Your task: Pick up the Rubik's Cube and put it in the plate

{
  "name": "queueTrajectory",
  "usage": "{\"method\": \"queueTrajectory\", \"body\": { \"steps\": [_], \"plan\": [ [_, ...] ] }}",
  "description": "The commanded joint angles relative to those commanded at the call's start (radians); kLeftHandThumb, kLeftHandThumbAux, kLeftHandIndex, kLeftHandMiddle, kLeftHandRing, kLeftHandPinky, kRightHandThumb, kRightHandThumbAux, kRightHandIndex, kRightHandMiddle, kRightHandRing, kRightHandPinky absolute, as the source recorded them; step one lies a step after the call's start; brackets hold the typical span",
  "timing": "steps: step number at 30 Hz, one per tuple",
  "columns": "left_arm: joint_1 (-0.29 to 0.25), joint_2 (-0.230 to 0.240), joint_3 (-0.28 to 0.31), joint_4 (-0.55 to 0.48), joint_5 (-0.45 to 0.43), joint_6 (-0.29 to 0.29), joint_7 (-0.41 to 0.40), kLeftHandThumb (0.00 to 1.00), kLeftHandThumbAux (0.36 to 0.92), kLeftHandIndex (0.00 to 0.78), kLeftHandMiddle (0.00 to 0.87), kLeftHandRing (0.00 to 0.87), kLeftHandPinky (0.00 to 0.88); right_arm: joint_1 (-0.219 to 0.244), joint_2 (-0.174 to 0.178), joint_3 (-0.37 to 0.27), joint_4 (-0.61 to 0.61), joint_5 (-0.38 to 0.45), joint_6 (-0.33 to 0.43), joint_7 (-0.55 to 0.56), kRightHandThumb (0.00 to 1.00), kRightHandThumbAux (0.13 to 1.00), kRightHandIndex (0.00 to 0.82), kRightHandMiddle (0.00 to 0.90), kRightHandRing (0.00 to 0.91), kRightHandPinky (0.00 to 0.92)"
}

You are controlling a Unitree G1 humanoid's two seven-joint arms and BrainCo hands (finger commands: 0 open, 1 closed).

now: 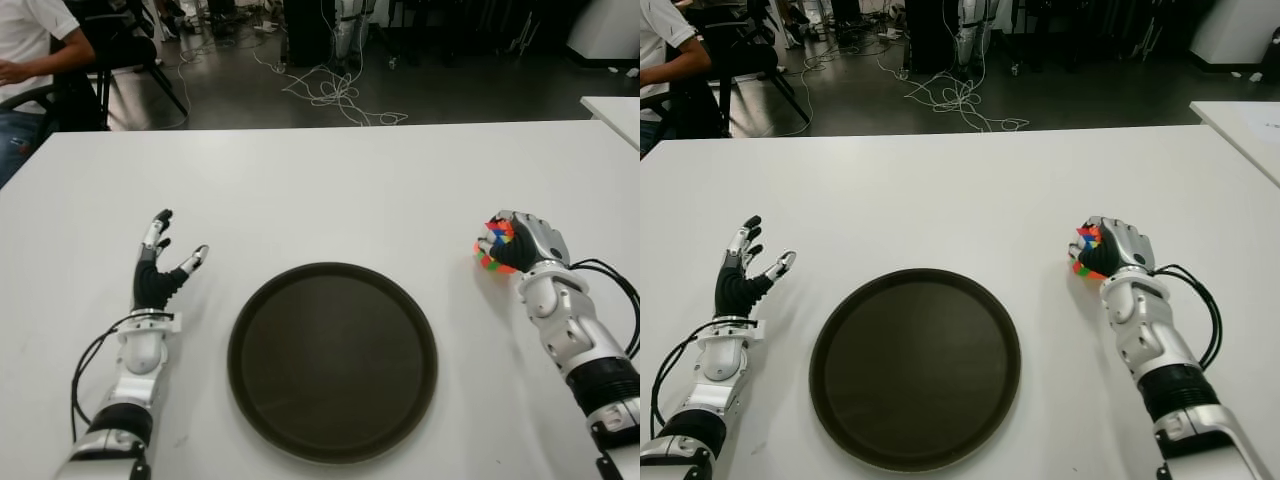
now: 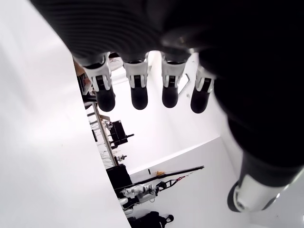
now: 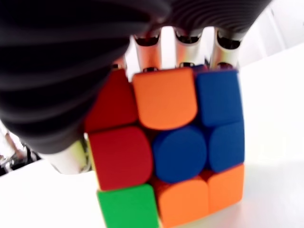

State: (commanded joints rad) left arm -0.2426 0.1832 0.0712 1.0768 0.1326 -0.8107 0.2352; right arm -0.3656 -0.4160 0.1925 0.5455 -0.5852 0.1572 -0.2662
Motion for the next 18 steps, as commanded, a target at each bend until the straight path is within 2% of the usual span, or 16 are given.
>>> {"method": "queueTrajectory", "body": {
  "steps": [7,18],
  "plan": [
    [0.001,0.001,-0.002,-0.002,0.002,-0.004,-0.002,0.347,0.672,0.032,0.07,0.038,0.0,0.01,0.03,-0.032,-0.031,0.021,0.02,-0.056,0.708,0.714,0.438,0.762,0.747,0.75],
    [0.0,0.0,0.0,-0.001,-0.003,-0.005,-0.011,0.366,0.684,0.027,0.067,0.034,0.0,0.017,0.045,-0.054,-0.058,0.027,0.018,-0.098,0.712,0.713,0.44,0.786,0.776,0.764]
  ]
}}
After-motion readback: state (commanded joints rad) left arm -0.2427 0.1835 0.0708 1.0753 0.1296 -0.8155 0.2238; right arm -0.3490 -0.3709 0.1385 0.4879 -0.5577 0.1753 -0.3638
